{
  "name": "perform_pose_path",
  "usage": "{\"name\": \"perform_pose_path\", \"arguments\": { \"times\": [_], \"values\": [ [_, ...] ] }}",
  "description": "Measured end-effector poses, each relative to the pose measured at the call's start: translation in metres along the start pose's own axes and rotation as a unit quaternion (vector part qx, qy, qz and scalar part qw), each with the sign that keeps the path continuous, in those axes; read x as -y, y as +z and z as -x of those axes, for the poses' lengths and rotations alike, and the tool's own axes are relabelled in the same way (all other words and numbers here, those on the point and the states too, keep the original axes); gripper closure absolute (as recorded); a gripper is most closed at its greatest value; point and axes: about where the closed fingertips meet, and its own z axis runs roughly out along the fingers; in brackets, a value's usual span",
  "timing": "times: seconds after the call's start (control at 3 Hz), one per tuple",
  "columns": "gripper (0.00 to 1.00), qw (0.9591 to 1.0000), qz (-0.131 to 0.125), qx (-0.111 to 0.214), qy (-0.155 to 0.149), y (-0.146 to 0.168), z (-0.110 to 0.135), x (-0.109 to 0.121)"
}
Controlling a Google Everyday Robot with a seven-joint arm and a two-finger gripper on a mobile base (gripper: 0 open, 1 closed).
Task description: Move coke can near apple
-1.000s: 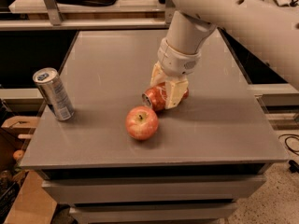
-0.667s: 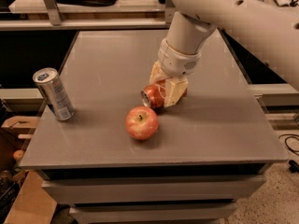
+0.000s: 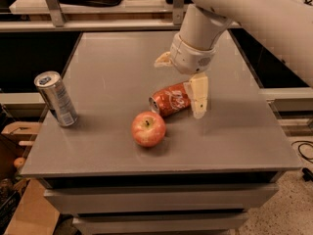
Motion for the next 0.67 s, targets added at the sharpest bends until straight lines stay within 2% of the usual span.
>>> {"name": "perform_pose_path", "arguments": {
  "times": [0.67],
  "values": [
    [0.00, 0.9999, -0.010, -0.008, 0.006, -0.0100, -0.0071, 0.0010]
  ]
}}
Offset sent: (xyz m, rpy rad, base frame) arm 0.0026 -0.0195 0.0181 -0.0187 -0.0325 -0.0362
